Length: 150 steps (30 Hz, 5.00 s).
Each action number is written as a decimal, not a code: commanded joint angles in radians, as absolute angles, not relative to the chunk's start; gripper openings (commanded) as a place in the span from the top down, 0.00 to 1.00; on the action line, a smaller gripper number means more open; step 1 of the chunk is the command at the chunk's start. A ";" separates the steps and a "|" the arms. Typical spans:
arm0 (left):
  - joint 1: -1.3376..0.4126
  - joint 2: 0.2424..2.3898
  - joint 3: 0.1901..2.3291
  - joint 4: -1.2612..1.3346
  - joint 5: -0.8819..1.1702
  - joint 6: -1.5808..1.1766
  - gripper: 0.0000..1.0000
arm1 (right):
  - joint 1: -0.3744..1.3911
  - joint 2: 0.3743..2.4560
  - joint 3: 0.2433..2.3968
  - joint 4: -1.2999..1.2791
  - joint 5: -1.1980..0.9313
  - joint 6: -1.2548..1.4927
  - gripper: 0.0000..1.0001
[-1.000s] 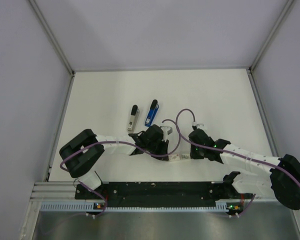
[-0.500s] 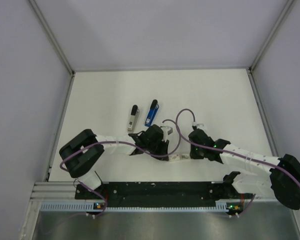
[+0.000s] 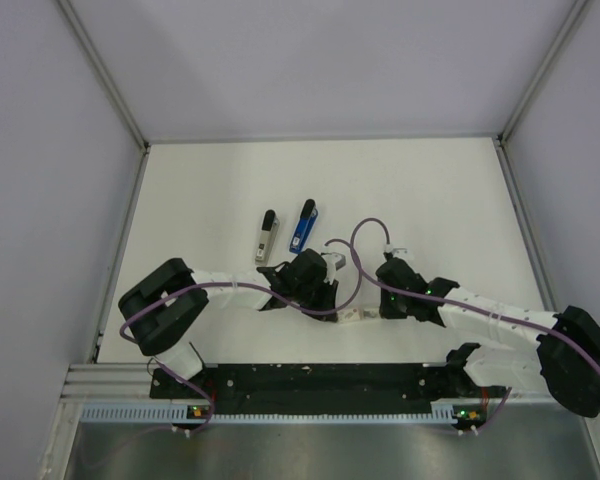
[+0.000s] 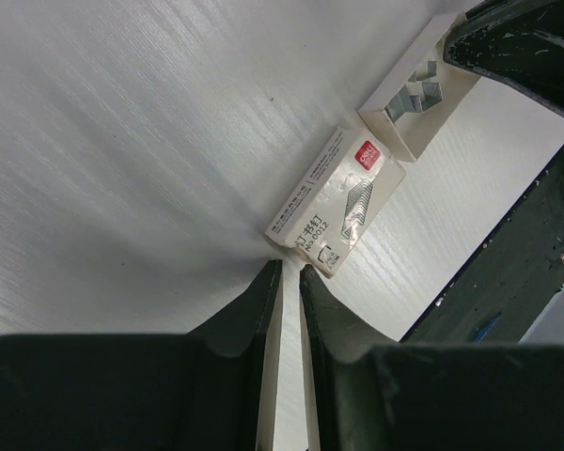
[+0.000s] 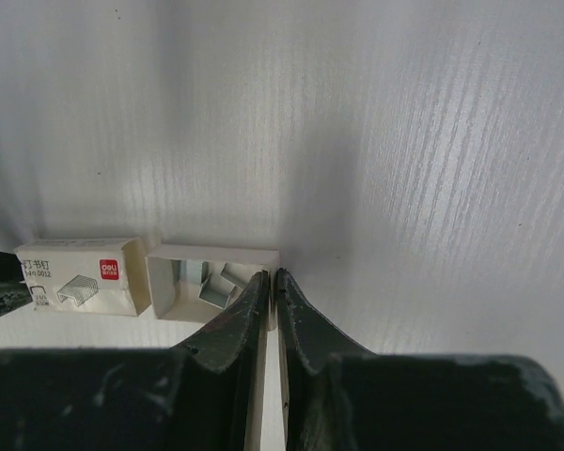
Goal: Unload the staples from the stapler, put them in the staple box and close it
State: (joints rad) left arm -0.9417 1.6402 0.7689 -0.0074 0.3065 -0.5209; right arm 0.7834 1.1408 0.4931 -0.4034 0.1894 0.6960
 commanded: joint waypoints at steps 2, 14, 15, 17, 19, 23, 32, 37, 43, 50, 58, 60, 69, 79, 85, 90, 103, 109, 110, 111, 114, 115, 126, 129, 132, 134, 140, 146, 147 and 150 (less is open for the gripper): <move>-0.946 1.629 0.798 0.005 0.321 -0.505 0.81 | 0.795 1.144 0.546 -0.374 0.204 0.712 0.91; -0.950 1.638 0.802 0.015 0.342 -0.502 0.81 | 0.808 1.166 0.568 -0.368 0.209 0.715 0.92; -0.950 1.640 0.802 0.015 0.342 -0.502 0.81 | 0.810 1.167 0.569 -0.367 0.209 0.715 0.91; -0.950 1.640 0.805 0.015 0.342 -0.502 0.81 | 0.813 1.167 0.569 -0.367 0.209 0.715 0.91; -0.951 1.638 0.804 0.015 0.339 -0.502 0.81 | 0.813 1.169 0.566 -0.368 0.210 0.715 0.91; -0.951 1.638 0.804 0.012 0.333 -0.500 0.81 | 0.818 1.166 0.557 -0.368 0.206 0.716 0.92; -0.951 1.644 0.815 0.005 0.322 -0.466 0.81 | 0.831 1.126 0.505 -0.371 0.199 0.710 0.91; -0.951 1.649 0.824 0.003 0.334 -0.443 0.81 | 0.844 1.103 0.480 -0.373 0.207 0.715 0.91; -0.951 1.666 0.822 0.008 0.365 -0.423 0.81 | 0.862 1.101 0.483 -0.367 0.212 0.715 0.91; -0.951 1.683 0.824 0.018 0.371 -0.425 0.82 | 0.874 1.101 0.488 -0.359 0.212 0.704 0.91; -0.950 1.687 0.841 0.006 0.347 -0.423 0.82 | 0.876 1.083 0.482 -0.359 0.209 0.695 0.91; -0.950 1.687 0.847 0.005 0.333 -0.417 0.82 | 0.877 1.075 0.477 -0.356 0.210 0.695 0.91; -0.948 1.690 0.890 -0.045 0.264 -0.370 0.82 | 0.884 1.039 0.445 -0.362 0.184 0.681 0.91; -0.943 1.712 0.910 -0.026 0.255 -0.367 0.82 | 0.888 1.000 0.423 -0.374 0.181 0.689 0.91; -0.943 1.710 0.914 -0.017 0.273 -0.383 0.82 | 0.896 1.015 0.433 -0.373 0.192 0.706 0.91; -0.943 1.689 0.890 -0.021 0.261 -0.388 0.82 | 0.897 1.016 0.431 -0.383 0.202 0.712 0.91; -0.962 1.507 0.709 -0.015 0.302 -0.437 0.79 | 0.899 1.008 0.422 -0.428 0.222 0.753 0.91; -1.031 1.508 0.672 0.026 0.337 -0.460 0.78 | 0.897 0.977 0.411 -0.457 0.232 0.776 0.91; -1.040 1.519 0.667 0.043 0.341 -0.469 0.77 | 0.897 0.970 0.408 -0.466 0.235 0.781 0.91; -1.048 1.529 0.664 0.073 0.347 -0.480 0.77 | 0.899 0.960 0.407 -0.474 0.235 0.787 0.91; -1.065 1.572 0.676 0.115 0.362 -0.506 0.77 | 0.897 0.928 0.402 -0.508 0.233 0.805 0.91; -1.077 1.584 0.684 0.120 0.362 -0.509 0.77 | 0.899 0.914 0.399 -0.521 0.235 0.811 0.91; -1.141 1.677 0.753 0.175 0.351 -0.551 0.78 | 0.899 0.822 0.383 -0.637 0.262 0.885 0.91; -1.144 1.700 0.768 0.192 0.334 -0.564 0.78 | 0.902 0.815 0.388 -0.666 0.278 0.908 0.92; -1.144 1.729 0.794 0.195 0.315 -0.566 0.77 | 0.903 0.802 0.388 -0.680 0.288 0.922 0.92; -1.146 1.749 0.814 0.186 0.298 -0.565 0.78 | 0.902 0.804 0.393 -0.684 0.296 0.928 0.92; -1.143 1.779 0.862 0.153 0.238 -0.552 0.77 | 0.902 0.833 0.406 -0.689 0.317 0.934 0.91; -1.143 1.778 0.877 0.155 0.244 -0.534 0.77 | 0.902 0.857 0.436 -0.699 0.359 0.930 0.91; -1.141 1.766 0.874 0.147 0.247 -0.528 0.77 | 0.902 0.862 0.440 -0.701 0.367 0.928 0.90; -1.141 1.714 0.868 0.112 0.244 -0.508 0.77 | 0.899 0.891 0.457 -0.699 0.383 0.919 0.88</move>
State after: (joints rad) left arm -1.1408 1.7760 0.8623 0.1596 0.2672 -0.5472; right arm 0.8902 0.8661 0.3954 -0.6998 0.3271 0.9203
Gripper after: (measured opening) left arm 0.231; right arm 0.107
